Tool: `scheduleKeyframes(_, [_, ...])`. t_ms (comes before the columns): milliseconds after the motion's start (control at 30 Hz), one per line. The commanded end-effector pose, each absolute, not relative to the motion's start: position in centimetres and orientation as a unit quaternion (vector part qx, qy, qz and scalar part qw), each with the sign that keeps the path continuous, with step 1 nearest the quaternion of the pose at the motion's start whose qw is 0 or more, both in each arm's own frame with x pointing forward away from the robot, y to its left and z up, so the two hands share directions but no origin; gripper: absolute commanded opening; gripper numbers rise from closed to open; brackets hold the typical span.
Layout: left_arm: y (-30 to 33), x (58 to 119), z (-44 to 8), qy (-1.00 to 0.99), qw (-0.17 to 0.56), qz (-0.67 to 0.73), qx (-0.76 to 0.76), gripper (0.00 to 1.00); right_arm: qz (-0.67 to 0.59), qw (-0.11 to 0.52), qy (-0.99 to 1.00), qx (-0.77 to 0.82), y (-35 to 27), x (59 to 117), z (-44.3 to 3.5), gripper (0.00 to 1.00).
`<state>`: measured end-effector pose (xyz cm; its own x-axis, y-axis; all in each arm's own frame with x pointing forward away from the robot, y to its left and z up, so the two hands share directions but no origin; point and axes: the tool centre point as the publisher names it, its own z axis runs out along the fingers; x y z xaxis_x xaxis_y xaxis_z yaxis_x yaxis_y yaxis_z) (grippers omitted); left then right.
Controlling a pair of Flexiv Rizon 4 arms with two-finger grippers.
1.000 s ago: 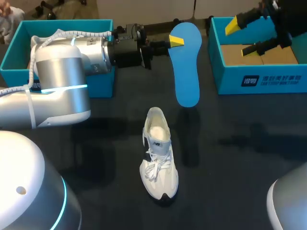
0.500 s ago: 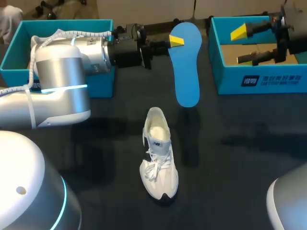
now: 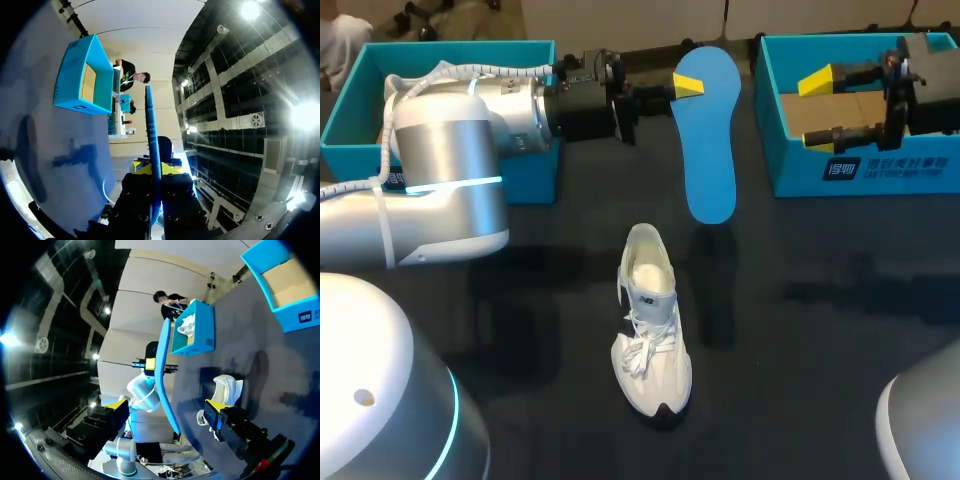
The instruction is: Take the shoe out of the shoebox, open the shoe tongue, remove and reinsert the insole, then place the shoe into the shoebox
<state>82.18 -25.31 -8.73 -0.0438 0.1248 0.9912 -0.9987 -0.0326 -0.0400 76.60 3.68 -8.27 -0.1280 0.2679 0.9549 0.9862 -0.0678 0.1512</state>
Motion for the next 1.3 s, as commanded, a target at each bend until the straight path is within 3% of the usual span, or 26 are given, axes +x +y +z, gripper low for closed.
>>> scheduleKeyframes(33, [-25.2,81.9,-8.8,-0.485,0.507,0.551,0.451,0.0,-0.484,0.37,-0.574,-0.548,3.8,76.7,-8.2,1.0])
scheduleKeyframes(433, [-23.6,81.8,-9.6,-0.587,0.371,0.659,0.289,0.0,-0.484,0.37,-0.574,-0.548,3.8,76.7,-8.2,1.0])
scheduleKeyframes(767, [-23.2,82.1,-10.1,-0.653,0.197,0.724,0.104,0.0,-0.484,0.37,-0.574,-0.548,3.8,76.7,-8.2,1.0])
scheduleKeyframes(933, [-23.5,82.0,-9.7,-0.669,0.081,0.739,-0.002,0.0,-0.484,0.37,-0.574,-0.548,3.8,76.7,-8.2,1.0])
scheduleKeyframes(967, [-23.7,82.0,-9.7,-0.678,0.019,0.734,-0.029,0.0,-0.484,0.37,-0.574,-0.548,3.8,76.7,-8.2,1.0])
scheduleKeyframes(1000, [-23.8,82.0,-9.7,-0.678,0.017,0.734,-0.043,0.0,-0.484,0.37,-0.574,-0.548,3.8,76.7,-8.2,1.0])
scheduleKeyframes(1100, [-23.9,81.9,-9.7,-0.68,-0.113,0.716,-0.116,0.0,-0.484,0.37,-0.574,-0.548,3.8,76.7,-8.2,1.0])
scheduleKeyframes(1300, [-23.9,81.8,-9.8,-0.684,-0.12,0.71,-0.117,0.0,-0.484,0.37,-0.574,-0.548,3.8,76.7,-8.2,1.0])
